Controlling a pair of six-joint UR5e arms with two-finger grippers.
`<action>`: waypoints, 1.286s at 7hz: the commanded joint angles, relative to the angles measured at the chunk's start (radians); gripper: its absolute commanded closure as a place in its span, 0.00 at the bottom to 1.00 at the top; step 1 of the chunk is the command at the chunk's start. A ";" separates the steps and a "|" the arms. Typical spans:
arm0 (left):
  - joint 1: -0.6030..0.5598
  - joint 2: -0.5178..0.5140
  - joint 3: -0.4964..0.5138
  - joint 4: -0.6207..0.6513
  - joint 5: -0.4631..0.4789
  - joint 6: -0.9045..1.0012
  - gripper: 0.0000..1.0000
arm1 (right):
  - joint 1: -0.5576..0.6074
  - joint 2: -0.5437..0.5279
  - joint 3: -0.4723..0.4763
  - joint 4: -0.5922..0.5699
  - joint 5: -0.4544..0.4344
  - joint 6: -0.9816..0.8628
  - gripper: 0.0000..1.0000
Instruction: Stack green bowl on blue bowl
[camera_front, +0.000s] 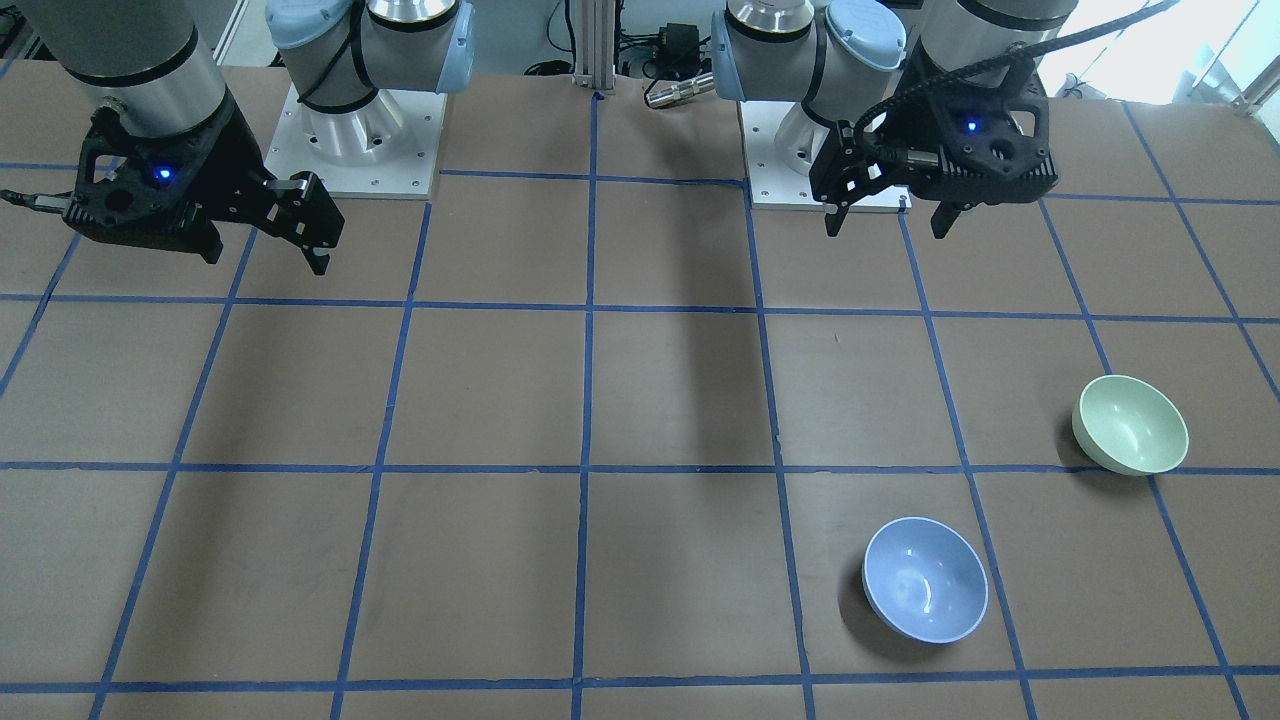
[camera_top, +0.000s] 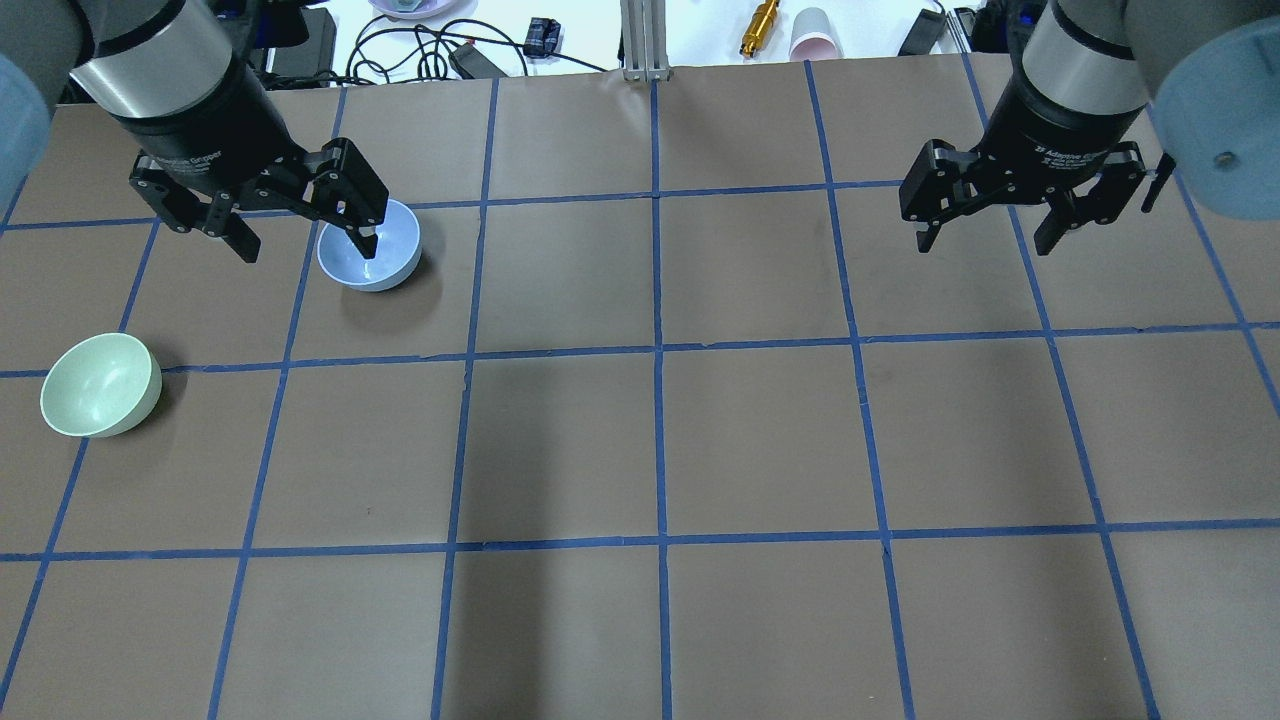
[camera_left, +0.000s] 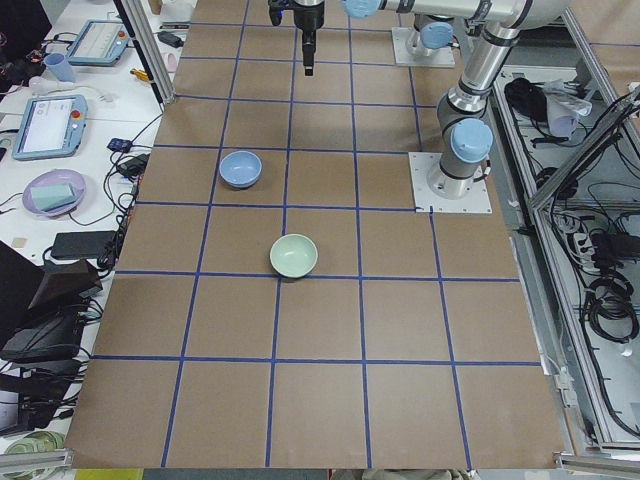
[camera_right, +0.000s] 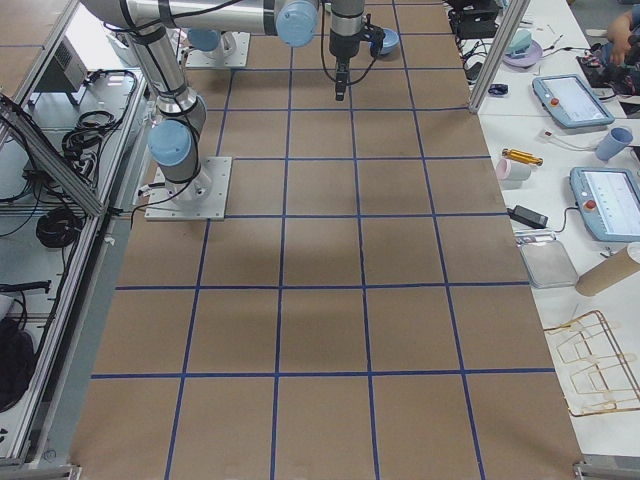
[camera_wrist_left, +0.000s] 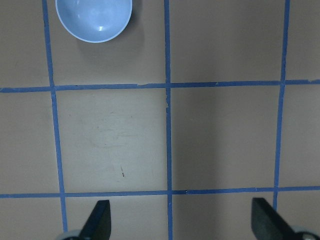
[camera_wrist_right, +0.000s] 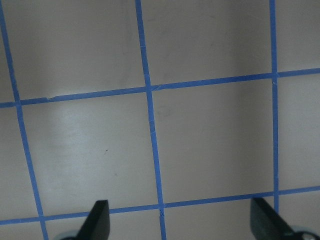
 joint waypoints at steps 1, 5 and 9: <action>0.000 0.000 0.003 0.003 0.001 -0.001 0.00 | 0.000 0.000 0.000 0.000 0.000 0.000 0.00; 0.000 -0.005 -0.006 0.008 0.004 -0.001 0.00 | 0.000 0.000 0.000 0.000 0.000 0.000 0.00; 0.147 -0.028 0.000 0.028 -0.001 0.063 0.00 | 0.000 0.000 0.000 0.000 0.000 0.000 0.00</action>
